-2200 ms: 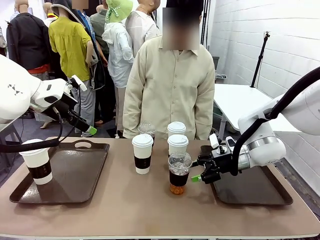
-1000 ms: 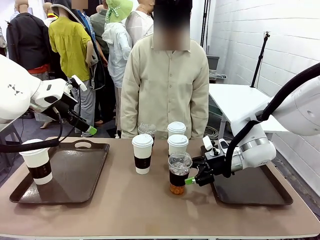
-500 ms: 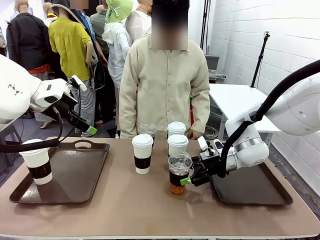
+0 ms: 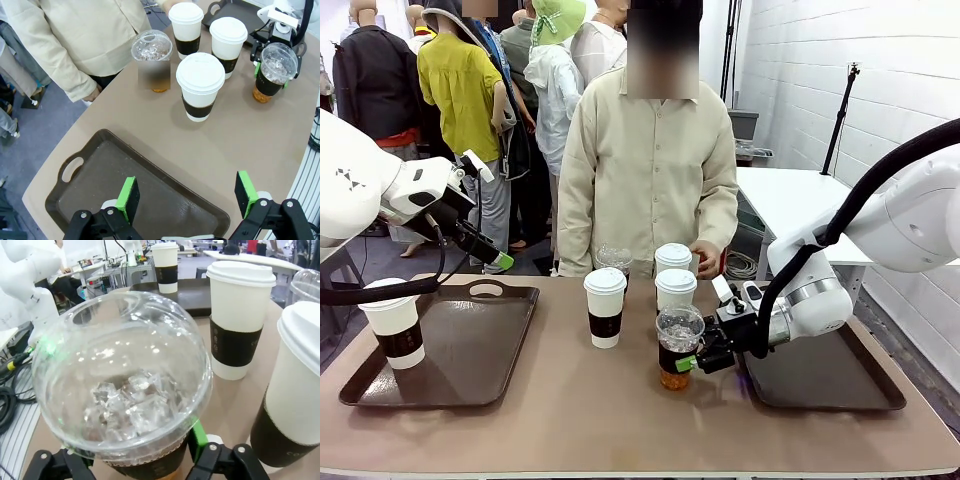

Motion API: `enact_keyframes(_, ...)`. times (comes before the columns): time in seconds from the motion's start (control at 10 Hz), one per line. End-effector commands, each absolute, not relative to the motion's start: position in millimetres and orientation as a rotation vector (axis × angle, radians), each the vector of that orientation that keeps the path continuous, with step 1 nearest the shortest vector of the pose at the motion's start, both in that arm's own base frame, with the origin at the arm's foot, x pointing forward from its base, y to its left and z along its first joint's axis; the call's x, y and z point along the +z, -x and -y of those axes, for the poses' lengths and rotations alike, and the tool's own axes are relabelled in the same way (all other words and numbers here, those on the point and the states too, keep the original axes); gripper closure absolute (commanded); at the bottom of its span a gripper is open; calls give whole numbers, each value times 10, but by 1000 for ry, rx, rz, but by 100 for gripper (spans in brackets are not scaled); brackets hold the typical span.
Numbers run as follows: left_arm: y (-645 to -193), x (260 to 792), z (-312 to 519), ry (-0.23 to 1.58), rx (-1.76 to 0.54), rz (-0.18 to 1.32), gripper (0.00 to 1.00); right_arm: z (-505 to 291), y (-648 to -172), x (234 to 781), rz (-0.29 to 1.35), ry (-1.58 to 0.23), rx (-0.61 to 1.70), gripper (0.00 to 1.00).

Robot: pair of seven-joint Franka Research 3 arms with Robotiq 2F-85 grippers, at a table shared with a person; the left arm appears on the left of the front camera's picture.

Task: Distribute the coffee onto the tray.
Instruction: Pick up one iced Americano and place it on the right Handle tray.

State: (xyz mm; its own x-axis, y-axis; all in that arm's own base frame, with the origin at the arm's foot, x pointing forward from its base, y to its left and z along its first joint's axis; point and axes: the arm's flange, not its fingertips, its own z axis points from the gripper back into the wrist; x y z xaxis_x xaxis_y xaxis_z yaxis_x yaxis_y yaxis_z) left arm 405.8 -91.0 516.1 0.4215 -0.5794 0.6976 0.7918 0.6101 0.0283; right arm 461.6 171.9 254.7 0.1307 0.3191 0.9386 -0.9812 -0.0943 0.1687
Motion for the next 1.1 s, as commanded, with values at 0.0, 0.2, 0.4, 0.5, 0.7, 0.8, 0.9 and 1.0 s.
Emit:
enact_keyframes(0.0, -4072, 5149, 897, 347, -877, 733, 0, -1756, -4650, 2541, 808, -1171, 1298, 34)
enact_keyframes(0.2, -4072, 5149, 897, 347, -877, 733, 0, -1760, -4647, 2535, 802, -1170, 1304, 34)
enact_keyframes(0.4, -4072, 5149, 897, 347, -877, 733, 0, -1718, -4615, 2582, 803, -1170, 1288, 34)
enact_keyframes(0.5, -4072, 5149, 897, 347, -877, 733, 0, -1655, -4575, 2684, 802, -1180, 1275, 34)
enact_keyframes(0.7, -4072, 5149, 897, 347, -877, 733, 0, -1409, -4521, 3021, 807, -1138, 1229, 34)
enact_keyframes(0.8, -4072, 5149, 897, 347, -877, 733, 0, -1215, -4514, 3212, 807, -1124, 1194, 34)
enact_keyframes(0.9, -4072, 5149, 897, 347, -877, 733, 0, -1022, -4505, 3347, 825, -1098, 1165, 34)
enact_keyframes(1.0, -4072, 5149, 897, 347, -877, 733, 0, -821, -4497, 3452, 838, -1078, 1133, 34)
